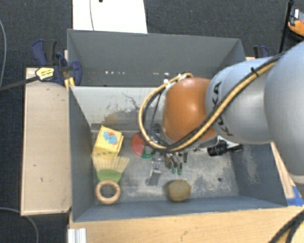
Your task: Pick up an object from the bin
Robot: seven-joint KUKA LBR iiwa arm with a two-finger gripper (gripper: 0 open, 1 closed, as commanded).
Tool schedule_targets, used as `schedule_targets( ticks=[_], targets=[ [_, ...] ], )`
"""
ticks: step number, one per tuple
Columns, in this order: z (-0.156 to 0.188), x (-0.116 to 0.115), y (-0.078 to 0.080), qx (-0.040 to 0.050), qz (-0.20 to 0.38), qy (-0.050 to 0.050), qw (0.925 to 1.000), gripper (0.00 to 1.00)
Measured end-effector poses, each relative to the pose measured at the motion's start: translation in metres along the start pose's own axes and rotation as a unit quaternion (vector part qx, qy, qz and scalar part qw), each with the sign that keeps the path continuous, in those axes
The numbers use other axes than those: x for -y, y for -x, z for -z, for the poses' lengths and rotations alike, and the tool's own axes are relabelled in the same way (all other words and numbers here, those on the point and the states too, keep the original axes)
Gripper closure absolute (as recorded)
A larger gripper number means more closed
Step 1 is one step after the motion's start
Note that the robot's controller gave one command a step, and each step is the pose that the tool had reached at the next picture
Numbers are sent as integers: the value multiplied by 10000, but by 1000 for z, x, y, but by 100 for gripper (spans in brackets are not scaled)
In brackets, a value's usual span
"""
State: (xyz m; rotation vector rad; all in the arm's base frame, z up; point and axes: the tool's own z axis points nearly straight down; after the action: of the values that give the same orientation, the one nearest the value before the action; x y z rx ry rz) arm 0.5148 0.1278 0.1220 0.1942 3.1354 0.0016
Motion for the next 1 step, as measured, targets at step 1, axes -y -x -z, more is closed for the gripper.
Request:
schedule_targets(
  ticks=[1],
  targets=[
    [-8,31,31,29,800,17,9968,0]
  ],
)
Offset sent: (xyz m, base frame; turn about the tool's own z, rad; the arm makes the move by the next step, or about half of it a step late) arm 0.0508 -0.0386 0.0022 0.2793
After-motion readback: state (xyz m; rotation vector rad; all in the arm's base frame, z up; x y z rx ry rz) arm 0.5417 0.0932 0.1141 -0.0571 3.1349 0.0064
